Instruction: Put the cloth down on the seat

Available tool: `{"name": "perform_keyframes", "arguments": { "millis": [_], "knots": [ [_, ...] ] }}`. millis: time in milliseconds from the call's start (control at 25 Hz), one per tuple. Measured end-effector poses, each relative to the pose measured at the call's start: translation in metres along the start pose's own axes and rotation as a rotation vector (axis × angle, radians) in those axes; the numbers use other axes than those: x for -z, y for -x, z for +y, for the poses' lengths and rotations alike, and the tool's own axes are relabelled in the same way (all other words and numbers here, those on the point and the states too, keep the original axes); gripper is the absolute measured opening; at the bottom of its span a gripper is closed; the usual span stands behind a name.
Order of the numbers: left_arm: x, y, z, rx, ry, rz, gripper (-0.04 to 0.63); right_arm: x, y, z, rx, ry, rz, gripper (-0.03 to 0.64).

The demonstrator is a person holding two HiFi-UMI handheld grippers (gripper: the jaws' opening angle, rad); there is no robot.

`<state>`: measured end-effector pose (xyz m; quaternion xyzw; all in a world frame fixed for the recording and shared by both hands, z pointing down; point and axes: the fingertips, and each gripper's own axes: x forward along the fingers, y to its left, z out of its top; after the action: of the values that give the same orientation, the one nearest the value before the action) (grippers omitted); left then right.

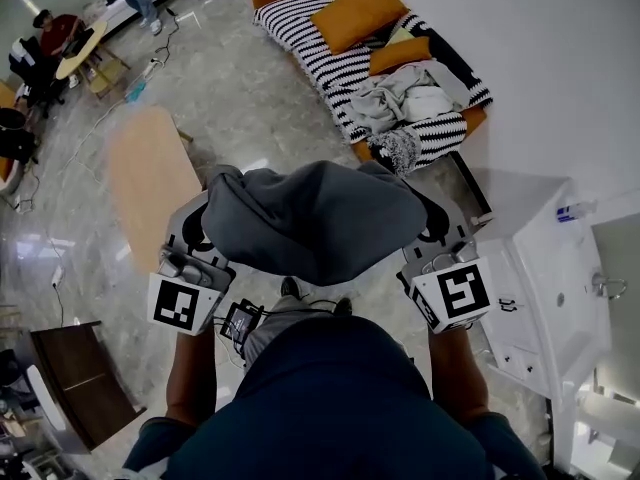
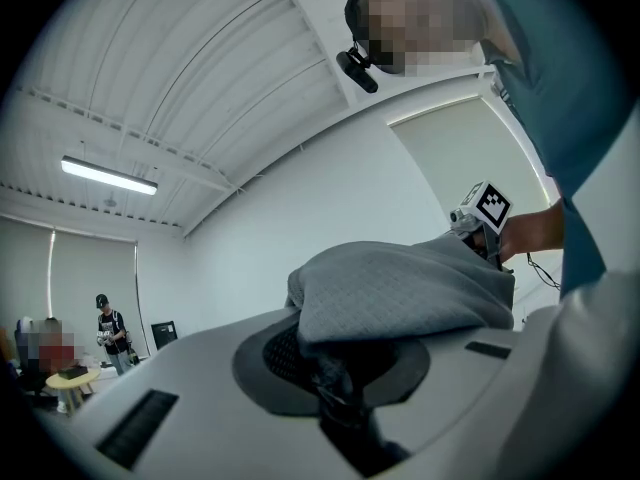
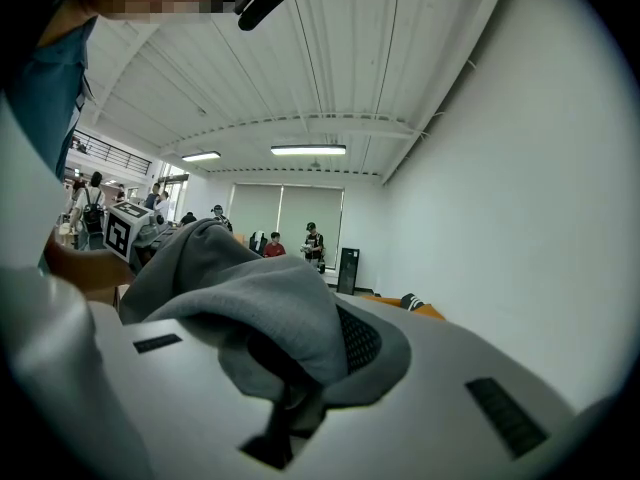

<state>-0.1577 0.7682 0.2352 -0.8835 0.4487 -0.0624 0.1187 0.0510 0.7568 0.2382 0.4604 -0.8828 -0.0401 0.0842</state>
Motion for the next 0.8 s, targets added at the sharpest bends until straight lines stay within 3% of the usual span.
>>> {"name": "perform_keyframes", "arguments": {
  "millis": [520, 800],
  "knots": [
    [0.014, -0.053, 0.086, 0.189, 0.010, -0.075, 0.049, -0.022, -0.077, -0.009, 0.184, 0.009, 0.032, 0.040],
    [0.022, -0.079, 0.093, 0.208, 0.025, -0.077, 0.049, -0.017, -0.092, -0.028, 0.201, 0.008, 0.051, 0.040]
  ]
}}
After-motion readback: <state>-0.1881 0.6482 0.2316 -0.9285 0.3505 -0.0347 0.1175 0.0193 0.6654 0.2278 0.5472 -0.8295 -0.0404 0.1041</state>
